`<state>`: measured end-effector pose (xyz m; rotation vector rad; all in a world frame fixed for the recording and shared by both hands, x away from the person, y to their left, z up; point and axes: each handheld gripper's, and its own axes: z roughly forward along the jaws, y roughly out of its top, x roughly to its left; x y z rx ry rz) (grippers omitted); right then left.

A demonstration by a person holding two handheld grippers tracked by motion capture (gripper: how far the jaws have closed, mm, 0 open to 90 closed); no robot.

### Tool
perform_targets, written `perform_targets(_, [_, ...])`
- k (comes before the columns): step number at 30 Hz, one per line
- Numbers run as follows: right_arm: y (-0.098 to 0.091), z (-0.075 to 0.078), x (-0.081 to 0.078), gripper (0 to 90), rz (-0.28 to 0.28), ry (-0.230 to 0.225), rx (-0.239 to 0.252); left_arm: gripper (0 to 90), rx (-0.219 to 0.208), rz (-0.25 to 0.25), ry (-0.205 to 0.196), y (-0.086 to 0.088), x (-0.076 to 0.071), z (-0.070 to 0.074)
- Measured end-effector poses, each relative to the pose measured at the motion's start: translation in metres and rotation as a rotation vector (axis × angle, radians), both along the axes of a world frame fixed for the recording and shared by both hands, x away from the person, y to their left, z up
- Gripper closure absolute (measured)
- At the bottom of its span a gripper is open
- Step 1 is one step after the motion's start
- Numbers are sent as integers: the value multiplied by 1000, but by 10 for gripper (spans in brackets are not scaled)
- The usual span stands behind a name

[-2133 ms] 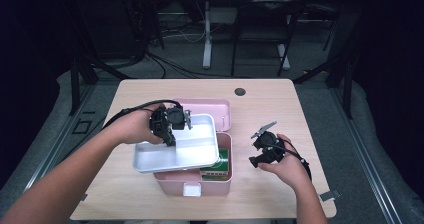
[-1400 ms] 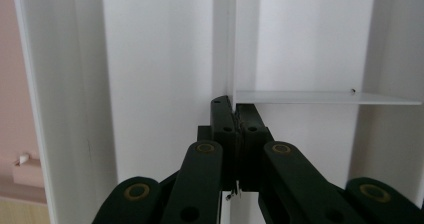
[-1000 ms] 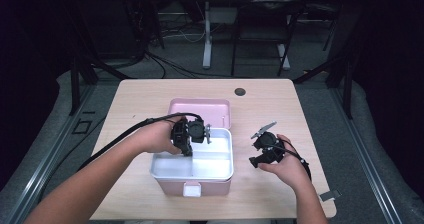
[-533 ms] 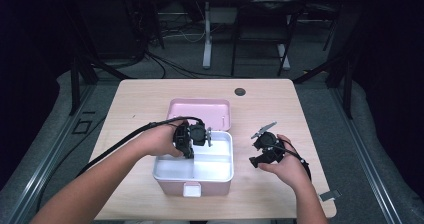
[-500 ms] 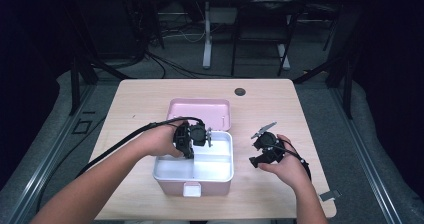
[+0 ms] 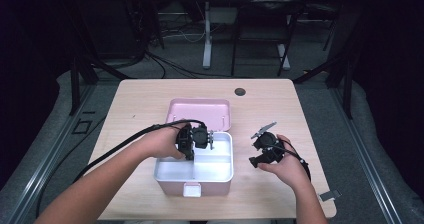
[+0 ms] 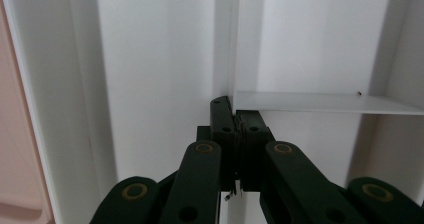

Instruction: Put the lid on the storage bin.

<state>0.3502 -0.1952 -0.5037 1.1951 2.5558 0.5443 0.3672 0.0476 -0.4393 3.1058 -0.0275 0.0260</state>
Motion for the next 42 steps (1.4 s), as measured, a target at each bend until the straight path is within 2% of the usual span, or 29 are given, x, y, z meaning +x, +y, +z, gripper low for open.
perform_targets(2, [0, 1, 0, 323, 0, 12, -7, 880, 6, -9, -3, -1, 0, 0])
perform_targets(5, [0, -1, 0, 323, -3, 0, 2, 874, 16, -21, -23, -2, -3, 0])
perform_targets(8, [0, -1, 1, 327, -8, -5, 2, 866, 20, -7, -29, -3, -5, 0])
perform_targets(10, [1, 0, 1, 329, -7, 9, -5, 866, 16, -1, -25, -3, -4, -1])
perform_targets(16, [0, -1, 5, 350, -22, -15, 8, 865, 18, 1, -25, -3, -4, -1])
perform_targets(18, [1, -2, 8, 381, -22, -37, 7, 865, 18, 6, -30, -3, -5, -1])
perform_targets(20, [4, -3, 11, 390, -23, -43, 33, 864, 18, 7, -30, -3, -5, -1])
perform_targets(21, [5, -5, 13, 401, -11, -39, 50, 864, 19, 5, -29, -3, -5, -1])
perform_targets(23, [7, -5, 16, 421, -16, -27, 44, 864, 22, 1, -24, -3, -4, -1])
perform_targets(24, [8, -6, 18, 427, -15, -14, 67, 864, 22, -1, -21, -3, -4, -1])
perform_targets(25, [9, -6, 20, 439, -22, -10, 55, 865, 21, -2, -19, -3, -3, -1])
perform_targets(28, [10, -7, 23, 448, -14, 8, 68, 865, 22, -1, -19, -3, -3, -1])
perform_targets(30, [11, -6, 25, 445, -45, 10, 49, 865, 21, 0, -24, -3, -4, -1])
perform_targets(32, [10, -4, 28, 455, -71, 22, 56, 865, 20, 3, -25, -3, -4, -1])
perform_targets(35, [9, -1, 32, 480, -75, 47, 87, 865, 22, -3, -25, -3, -4, -1])
perform_targets(37, [9, 3, 36, 485, -82, 68, 80, 865, 23, -4, -24, -3, -4, -1])
perform_targets(38, [9, 5, 38, 487, -94, 71, 59, 866, 23, -5, -22, -3, -4, -1])
perform_targets(39, [9, 7, 40, 493, -81, 92, 79, 866, 23, -5, -22, -3, -3, -1])
perform_targets(40, [9, 8, 41, 493, -94, 82, 72, 866, 21, -2, -21, -3, -4, -1])
perform_targets(42, [10, 14, 44, 496, -95, 111, 89, 866, 23, -3, -17, -3, -3, -1])
